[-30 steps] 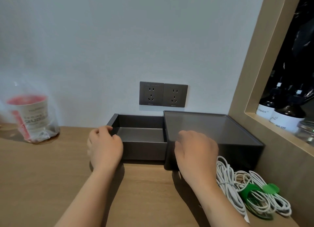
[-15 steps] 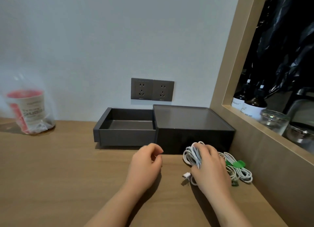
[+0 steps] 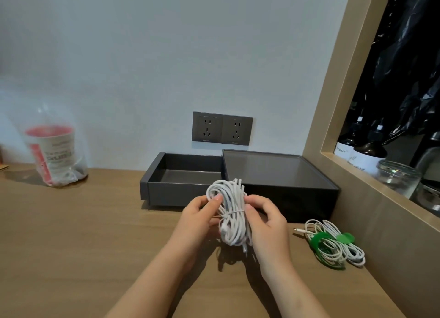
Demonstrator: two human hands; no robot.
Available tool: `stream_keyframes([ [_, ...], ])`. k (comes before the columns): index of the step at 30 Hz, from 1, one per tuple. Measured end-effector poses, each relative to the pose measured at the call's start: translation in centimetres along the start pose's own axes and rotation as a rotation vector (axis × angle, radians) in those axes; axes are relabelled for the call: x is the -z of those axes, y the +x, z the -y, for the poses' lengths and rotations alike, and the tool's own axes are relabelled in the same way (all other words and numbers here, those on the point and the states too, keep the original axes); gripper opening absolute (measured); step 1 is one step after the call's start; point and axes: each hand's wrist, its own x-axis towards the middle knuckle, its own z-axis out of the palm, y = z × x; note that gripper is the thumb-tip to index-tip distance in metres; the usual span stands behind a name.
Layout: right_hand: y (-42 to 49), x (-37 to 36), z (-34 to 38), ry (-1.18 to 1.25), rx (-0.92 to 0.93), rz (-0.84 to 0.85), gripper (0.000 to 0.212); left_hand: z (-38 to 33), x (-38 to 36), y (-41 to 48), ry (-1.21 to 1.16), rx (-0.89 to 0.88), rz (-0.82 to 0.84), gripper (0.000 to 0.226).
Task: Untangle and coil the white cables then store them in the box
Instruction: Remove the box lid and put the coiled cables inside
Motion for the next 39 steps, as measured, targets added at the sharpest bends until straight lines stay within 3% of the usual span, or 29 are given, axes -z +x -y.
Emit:
stream_keyframes([
  [5,0.7,-1.9,1.3,0.011,0.043,0.119,0.038,-0.4,1.7,0.9,-0.001,-0.026,-0.043,0.031],
  [13,2.2,-3.2,3.1,0.154,0.056,0.192,0.038,-1.7,3.4,2.1,0.008,-0.121,-0.172,0.053],
  [18,5.5,-2.6,3.5,-0.254,0.245,-0.017,0.026,-3.9,3.9,4.5,0.079,-0.169,-0.255,0.061],
  [24,9.2,-3.4,2.8,-0.713,0.157,0.074,0.025,-6.2,3.5,9.5,0.055,-0.123,-0.262,0.045],
  [30,10.5,-3.7,1.7,-0.843,0.204,-0.001,0.025,-5.3,2.8,15.5,0.101,0.059,-0.223,0.042],
  [35,11.0,-3.6,1.3,-0.865,0.226,-0.004,0.025,-3.3,3.1,18.4,0.335,0.153,-0.146,0.072],
  [37,11.2,-3.7,1.3,-0.875,0.222,-0.002,0.024,-2.9,3.0,18.8,0.392,0.179,-0.127,0.066],
  [39,11.2,-3.7,1.3,-0.885,0.227,0.002,0.024,-2.9,2.6,18.6,0.431,0.182,-0.105,0.044],
])
